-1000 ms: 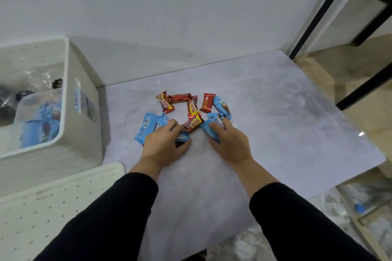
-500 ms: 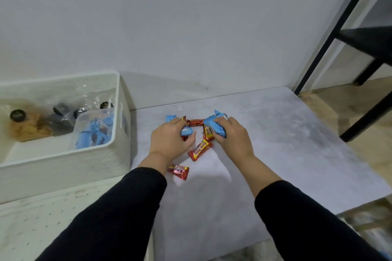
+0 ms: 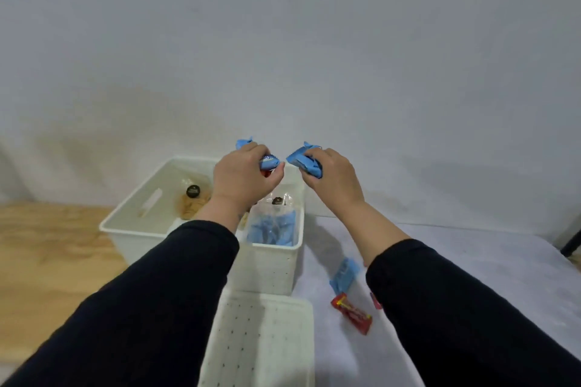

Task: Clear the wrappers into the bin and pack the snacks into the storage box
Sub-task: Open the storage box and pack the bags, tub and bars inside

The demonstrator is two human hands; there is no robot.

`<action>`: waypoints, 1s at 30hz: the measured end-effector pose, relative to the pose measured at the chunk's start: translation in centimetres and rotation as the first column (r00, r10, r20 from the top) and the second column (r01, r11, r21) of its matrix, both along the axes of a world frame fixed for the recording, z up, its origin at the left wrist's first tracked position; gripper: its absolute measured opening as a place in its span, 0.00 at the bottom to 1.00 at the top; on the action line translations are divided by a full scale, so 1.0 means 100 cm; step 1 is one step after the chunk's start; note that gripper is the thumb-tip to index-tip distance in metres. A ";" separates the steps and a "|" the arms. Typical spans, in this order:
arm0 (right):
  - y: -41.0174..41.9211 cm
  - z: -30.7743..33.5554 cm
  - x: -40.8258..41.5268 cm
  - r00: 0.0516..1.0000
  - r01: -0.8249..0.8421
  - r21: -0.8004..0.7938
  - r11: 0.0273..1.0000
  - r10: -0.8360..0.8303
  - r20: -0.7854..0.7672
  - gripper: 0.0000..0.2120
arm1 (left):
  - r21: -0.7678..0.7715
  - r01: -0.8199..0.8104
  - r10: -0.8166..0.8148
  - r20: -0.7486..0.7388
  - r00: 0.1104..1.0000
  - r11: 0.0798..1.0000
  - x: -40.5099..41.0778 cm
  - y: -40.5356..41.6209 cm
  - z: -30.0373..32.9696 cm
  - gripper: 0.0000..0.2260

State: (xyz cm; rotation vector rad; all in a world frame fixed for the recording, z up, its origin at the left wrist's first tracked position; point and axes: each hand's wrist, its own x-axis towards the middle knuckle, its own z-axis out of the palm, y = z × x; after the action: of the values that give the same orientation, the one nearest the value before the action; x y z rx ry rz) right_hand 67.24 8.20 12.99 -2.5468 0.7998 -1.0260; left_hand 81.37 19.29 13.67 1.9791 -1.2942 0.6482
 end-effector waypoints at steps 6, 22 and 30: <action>0.045 -0.005 0.103 0.992 -0.117 0.192 0.974 0.122 -0.017 0.12 | 0.103 -0.165 0.173 -0.072 0.982 0.981 0.086 0.053 -0.012 0.12; 0.072 -0.081 0.215 0.738 0.123 0.454 0.882 0.225 -0.637 0.20 | 0.874 0.029 0.219 -0.154 0.964 0.484 0.204 0.054 -0.099 0.25; 0.066 -0.067 0.200 0.744 0.146 0.363 0.920 0.140 -0.653 0.17 | 0.842 0.077 0.143 -0.179 0.973 0.534 0.189 0.045 -0.077 0.20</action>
State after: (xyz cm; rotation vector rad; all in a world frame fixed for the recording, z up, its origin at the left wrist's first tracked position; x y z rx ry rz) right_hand 87.20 14.75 6.27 -2.5178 1.0457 0.1299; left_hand 100.27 23.83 5.95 2.7405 -1.5868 -0.3301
